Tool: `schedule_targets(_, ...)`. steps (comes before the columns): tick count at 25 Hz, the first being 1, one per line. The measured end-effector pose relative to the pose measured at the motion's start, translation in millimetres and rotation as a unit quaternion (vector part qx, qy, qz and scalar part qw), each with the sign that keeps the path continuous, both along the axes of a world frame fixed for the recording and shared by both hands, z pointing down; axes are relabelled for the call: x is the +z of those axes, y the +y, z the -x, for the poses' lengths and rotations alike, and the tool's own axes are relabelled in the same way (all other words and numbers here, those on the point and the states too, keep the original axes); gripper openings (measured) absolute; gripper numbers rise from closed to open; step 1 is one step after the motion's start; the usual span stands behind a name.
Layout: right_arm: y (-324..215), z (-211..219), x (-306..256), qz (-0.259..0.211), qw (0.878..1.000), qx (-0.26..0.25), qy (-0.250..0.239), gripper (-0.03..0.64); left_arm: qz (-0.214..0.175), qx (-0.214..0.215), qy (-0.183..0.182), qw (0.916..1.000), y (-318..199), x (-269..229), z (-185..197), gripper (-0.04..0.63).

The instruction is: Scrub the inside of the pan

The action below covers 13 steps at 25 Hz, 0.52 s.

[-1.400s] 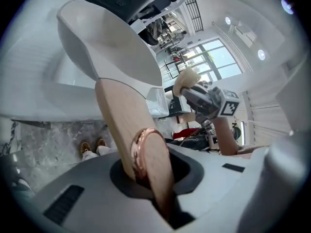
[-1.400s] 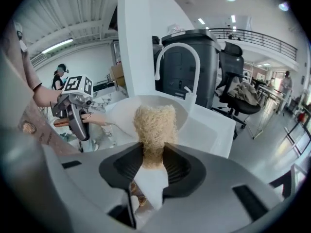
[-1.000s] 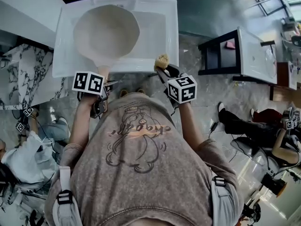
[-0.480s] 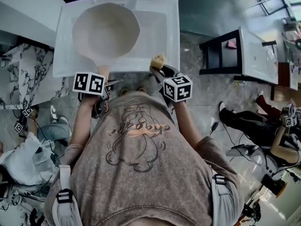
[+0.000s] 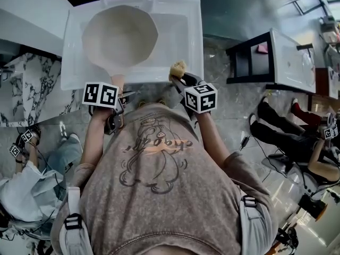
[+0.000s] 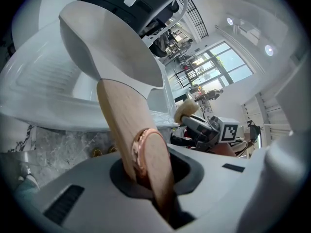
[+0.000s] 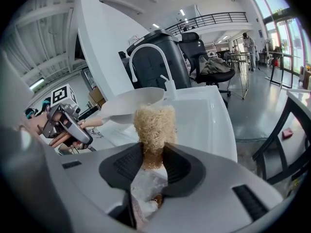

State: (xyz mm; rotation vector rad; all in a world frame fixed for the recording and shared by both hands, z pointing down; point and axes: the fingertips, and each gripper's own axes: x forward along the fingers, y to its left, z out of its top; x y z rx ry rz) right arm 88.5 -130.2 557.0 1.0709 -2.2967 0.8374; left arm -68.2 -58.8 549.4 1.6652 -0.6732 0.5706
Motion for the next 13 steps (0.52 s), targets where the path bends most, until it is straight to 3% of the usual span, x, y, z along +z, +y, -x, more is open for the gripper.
schedule_targets(13, -7.1, -5.4, -1.1, -0.004, 1.000, -0.008, 0.006, 0.140, 0.008, -0.007, 0.007, 0.9999, -3.7, -1.9, -4.7, 0.048)
